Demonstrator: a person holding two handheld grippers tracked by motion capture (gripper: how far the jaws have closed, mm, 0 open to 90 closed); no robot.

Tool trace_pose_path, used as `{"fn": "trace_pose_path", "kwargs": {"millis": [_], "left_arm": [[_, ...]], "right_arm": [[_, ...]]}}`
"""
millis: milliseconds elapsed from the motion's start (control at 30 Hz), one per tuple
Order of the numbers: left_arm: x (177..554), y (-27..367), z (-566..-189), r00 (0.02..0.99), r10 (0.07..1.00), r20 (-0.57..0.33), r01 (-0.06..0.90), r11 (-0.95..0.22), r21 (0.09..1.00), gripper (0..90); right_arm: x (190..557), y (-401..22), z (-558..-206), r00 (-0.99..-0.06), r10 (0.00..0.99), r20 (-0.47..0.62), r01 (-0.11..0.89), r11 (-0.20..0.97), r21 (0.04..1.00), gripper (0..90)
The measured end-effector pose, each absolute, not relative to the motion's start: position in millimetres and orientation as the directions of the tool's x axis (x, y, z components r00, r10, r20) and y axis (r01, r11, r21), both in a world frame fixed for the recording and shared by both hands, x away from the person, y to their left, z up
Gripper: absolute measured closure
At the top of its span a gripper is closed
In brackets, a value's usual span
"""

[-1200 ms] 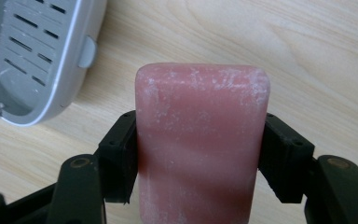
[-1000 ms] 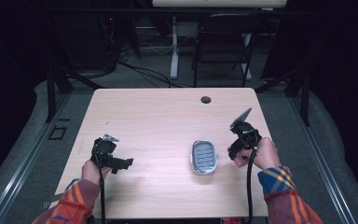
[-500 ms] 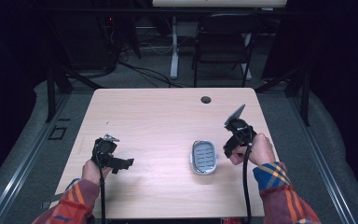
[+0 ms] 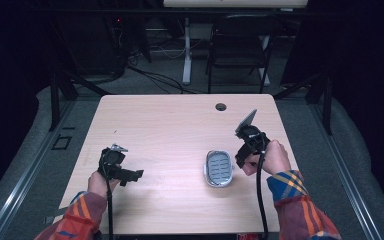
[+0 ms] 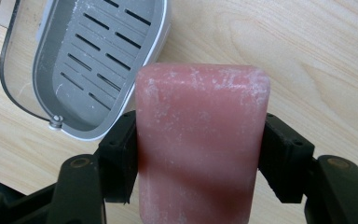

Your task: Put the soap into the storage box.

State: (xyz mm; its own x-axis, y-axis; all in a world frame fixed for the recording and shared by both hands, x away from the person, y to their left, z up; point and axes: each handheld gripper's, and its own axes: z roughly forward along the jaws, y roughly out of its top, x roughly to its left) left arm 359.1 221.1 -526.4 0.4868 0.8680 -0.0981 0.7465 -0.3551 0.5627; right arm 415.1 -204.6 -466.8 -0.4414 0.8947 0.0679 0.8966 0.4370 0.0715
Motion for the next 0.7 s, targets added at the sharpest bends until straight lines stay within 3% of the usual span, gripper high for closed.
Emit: {"fn": "trace_pose_path", "kwargs": {"millis": [700], "left_arm": [[358.9, 221.1, -526.1, 0.490, 0.866, -0.098, 0.746, -0.358, 0.562, 0.2]], "right_arm": [[422.6, -182.2, -453.9, -0.469, 0.881, 0.060, 0.883, 0.467, 0.055, 37.1]]}}
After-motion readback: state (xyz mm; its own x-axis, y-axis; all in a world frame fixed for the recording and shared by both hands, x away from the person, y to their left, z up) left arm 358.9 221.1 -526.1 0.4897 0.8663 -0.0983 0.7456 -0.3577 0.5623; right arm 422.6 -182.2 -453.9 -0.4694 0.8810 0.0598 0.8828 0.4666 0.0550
